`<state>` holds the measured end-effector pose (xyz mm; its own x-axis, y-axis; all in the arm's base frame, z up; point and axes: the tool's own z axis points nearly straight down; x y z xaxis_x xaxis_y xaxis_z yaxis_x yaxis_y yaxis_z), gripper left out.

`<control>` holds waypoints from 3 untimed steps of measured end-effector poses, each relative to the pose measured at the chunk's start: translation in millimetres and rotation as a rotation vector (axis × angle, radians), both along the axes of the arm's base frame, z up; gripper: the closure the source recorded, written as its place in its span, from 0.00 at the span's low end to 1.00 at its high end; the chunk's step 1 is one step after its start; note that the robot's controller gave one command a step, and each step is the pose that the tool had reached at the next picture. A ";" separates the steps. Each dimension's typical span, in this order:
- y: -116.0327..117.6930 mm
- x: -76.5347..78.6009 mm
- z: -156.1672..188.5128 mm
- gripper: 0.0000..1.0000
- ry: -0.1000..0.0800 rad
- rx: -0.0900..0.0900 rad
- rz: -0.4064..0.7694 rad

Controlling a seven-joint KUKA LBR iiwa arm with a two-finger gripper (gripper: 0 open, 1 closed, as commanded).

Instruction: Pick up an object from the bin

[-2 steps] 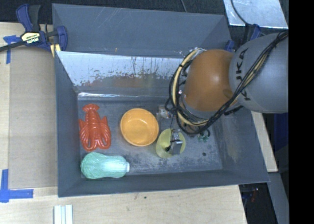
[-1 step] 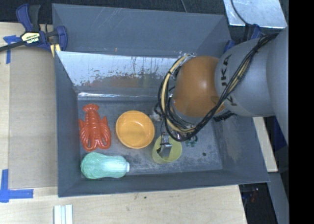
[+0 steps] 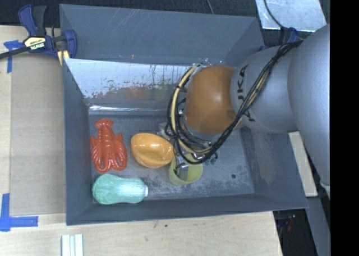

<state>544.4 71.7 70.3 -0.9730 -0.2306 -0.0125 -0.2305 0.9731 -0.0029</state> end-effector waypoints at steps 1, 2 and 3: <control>-5.0 -2.4 4.5 0.00 0.000 0.002 -0.169; 2.9 3.2 123.2 0.00 0.000 0.000 -0.032; 12.4 -2.6 36.4 0.00 -0.001 0.001 -0.112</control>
Offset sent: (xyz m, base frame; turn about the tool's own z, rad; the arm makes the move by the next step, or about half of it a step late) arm 0.0041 0.0040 0.1309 0.0254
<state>541.7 84.1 106.7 -0.9926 -0.1208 -0.0132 -0.1208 0.9927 -0.0022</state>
